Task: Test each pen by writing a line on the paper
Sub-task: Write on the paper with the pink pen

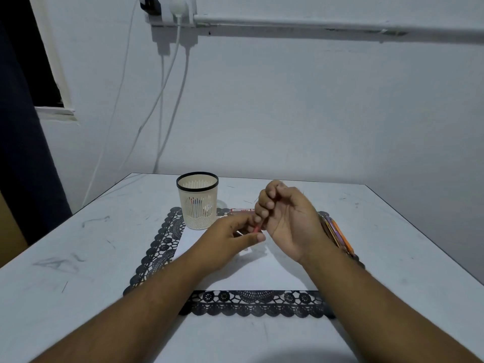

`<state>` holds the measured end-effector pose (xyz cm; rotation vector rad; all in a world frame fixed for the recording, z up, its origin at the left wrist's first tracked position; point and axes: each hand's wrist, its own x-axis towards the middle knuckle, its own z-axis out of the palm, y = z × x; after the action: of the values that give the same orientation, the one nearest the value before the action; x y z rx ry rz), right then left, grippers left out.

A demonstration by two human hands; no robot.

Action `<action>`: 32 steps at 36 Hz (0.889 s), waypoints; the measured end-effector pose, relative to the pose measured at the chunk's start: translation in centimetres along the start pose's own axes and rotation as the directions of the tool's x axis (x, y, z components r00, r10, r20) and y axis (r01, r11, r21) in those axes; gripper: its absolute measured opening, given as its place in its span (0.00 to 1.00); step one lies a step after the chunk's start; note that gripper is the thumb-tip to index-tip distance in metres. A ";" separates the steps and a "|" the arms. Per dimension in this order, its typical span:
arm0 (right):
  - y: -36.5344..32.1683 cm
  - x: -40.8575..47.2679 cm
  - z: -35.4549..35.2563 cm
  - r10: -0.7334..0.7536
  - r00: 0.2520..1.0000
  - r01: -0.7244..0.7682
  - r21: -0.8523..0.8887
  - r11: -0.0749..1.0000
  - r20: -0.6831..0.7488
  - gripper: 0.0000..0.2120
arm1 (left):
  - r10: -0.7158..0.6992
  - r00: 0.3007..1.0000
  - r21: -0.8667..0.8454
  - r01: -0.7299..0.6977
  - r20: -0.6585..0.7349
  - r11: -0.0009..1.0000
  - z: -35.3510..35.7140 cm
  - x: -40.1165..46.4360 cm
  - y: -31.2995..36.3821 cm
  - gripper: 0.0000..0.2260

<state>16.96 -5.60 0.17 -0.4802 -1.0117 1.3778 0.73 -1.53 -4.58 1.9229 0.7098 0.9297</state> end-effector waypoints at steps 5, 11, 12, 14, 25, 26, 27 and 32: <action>0.6 -0.7 0.8 -0.085 0.993 0.036 -0.487 0.873 -0.079 0.11 | -0.005 1.000 -0.137 0.003 -0.019 0.991 0.3 0.1 0.5 0.05; 1.1 -0.9 1.0 -0.085 0.994 0.028 -0.621 0.784 -0.063 0.10 | -0.018 0.991 -0.317 -0.024 -0.131 0.948 0.9 0.2 1.8 0.12; 1.1 -1.0 1.0 -0.078 0.995 0.024 -0.616 0.787 -0.060 0.11 | -0.028 0.988 -0.326 -0.024 -0.152 0.945 1.0 0.3 2.0 0.12; 1.3 -0.9 0.7 -0.076 0.995 0.025 -0.609 0.793 -0.059 0.12 | -0.038 0.983 -0.349 -0.027 -0.179 0.937 1.1 0.5 2.2 0.08; 2.6 -0.3 -0.6 0.197 0.964 -0.267 -0.587 0.765 -0.181 0.09 | -0.038 0.971 -0.790 -0.168 -0.235 0.590 -2.0 0.7 2.8 0.20; 2.9 -0.3 -0.6 0.239 0.953 -0.304 -0.582 0.754 -0.188 0.09 | -0.035 0.971 -0.801 -0.175 -0.238 0.573 -2.3 0.6 2.8 0.20; 3.2 -0.4 -0.5 0.277 0.941 -0.338 -0.574 0.746 -0.194 0.10 | -0.032 0.970 -0.811 -0.183 -0.240 0.556 -2.6 0.6 2.8 0.20; 4.1 -0.5 -0.5 0.379 0.909 -0.410 -0.523 0.747 -0.172 0.11 | -0.032 0.967 -0.806 -0.191 -0.252 0.560 -3.4 0.5 2.4 0.18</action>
<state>15.07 -5.19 -3.56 -1.2221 -1.3158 1.4154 -1.52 -0.74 -1.11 0.9896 0.2049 1.2785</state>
